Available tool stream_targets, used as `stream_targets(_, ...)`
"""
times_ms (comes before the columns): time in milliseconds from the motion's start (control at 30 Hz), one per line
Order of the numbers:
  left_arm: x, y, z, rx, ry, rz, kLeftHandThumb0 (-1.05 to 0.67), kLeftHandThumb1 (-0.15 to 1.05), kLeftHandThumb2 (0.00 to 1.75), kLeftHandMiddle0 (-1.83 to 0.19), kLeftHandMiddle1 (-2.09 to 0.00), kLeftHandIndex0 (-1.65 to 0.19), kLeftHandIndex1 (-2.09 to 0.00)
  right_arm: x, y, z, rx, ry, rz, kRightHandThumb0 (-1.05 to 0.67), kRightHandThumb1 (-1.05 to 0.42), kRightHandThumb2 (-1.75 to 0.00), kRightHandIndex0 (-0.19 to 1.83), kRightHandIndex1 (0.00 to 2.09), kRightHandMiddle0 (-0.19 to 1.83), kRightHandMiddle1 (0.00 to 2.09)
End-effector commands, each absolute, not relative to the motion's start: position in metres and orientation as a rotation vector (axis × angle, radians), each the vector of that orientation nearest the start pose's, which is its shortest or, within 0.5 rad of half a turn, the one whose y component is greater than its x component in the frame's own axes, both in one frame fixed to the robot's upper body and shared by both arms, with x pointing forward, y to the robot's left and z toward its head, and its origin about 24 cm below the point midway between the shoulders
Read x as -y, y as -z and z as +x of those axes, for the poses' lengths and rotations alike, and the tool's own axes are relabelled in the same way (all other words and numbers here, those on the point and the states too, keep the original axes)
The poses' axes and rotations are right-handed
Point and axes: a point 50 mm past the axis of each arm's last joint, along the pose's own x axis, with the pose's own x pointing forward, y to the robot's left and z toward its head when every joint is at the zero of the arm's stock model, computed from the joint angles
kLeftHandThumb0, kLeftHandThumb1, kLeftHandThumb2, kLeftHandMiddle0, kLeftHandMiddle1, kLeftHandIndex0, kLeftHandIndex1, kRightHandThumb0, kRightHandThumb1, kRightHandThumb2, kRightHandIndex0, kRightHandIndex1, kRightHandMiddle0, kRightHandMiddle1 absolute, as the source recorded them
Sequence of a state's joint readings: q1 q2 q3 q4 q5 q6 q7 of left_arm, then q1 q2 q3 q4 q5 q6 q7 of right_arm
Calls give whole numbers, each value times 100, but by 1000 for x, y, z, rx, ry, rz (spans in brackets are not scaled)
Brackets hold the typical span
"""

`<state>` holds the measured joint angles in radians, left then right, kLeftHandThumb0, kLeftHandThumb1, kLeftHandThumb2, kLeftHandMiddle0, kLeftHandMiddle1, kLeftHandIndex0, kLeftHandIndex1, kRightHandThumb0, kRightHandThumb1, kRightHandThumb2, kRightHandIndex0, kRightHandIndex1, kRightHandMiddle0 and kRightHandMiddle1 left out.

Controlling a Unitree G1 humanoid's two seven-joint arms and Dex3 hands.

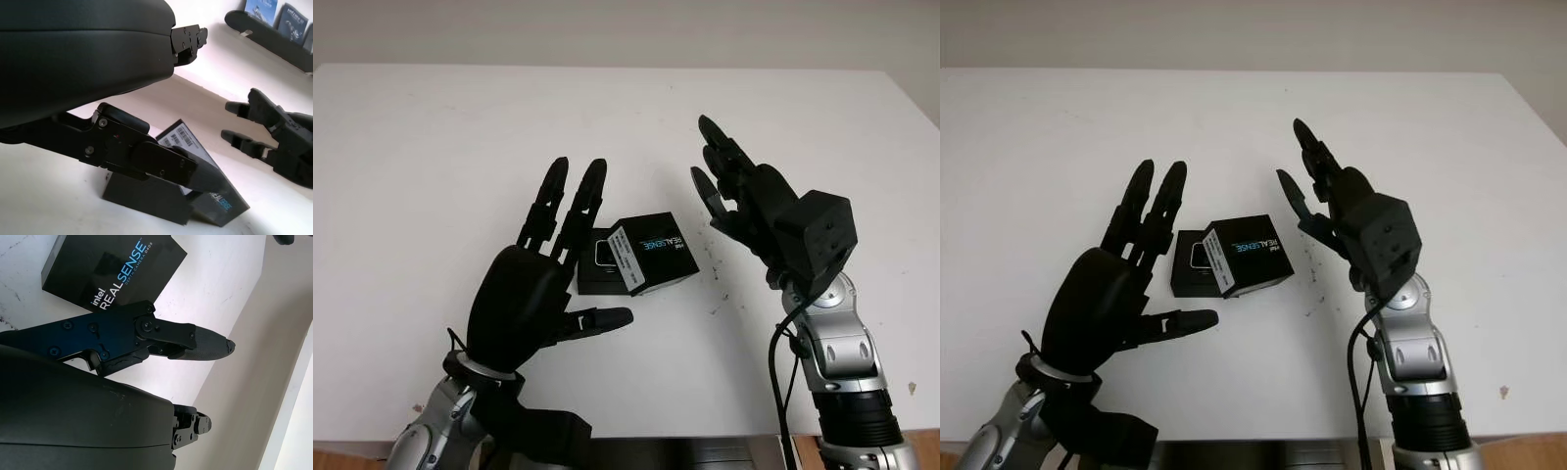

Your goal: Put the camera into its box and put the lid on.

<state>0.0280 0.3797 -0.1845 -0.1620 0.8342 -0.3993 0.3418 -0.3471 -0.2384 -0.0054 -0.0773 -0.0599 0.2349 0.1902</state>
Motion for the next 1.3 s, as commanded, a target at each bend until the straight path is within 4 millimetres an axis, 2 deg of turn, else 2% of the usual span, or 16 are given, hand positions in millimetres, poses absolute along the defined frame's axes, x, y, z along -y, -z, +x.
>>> stream_targets(0,-138,-97,228,725,94,994,-57,101,5,12,-5,19,-1,162,-137,308,173,-204,-309,-64,-105,-55,3,5,3,5)
stream_targets(100,-138,-96,228,712,98,1000,-61,100,5,5,-9,17,-3,162,-138,308,170,-203,-308,-64,-105,-55,2,5,3,5)
stream_targets(333,-141,-105,224,485,313,927,-86,100,5,19,0,19,0,162,-138,309,174,-203,-308,-63,-105,-55,3,6,3,5)
stream_targets(467,-141,-109,224,435,355,888,-92,100,5,19,0,19,0,162,-138,310,171,-205,-311,-64,-105,-55,3,6,3,5)
stream_targets(733,-140,-109,226,441,349,969,-96,101,6,19,0,19,0,163,-139,310,174,-207,-309,-65,-105,-55,2,5,2,5)
stream_targets(1100,-133,-103,233,547,201,1099,-93,99,5,19,0,19,0,162,-138,310,170,-210,-299,-64,-105,-55,2,5,2,5)
stream_targets(1267,-129,-101,237,564,180,1106,-92,99,5,19,0,19,0,162,-138,310,169,-211,-305,-63,-105,-55,2,5,2,5)
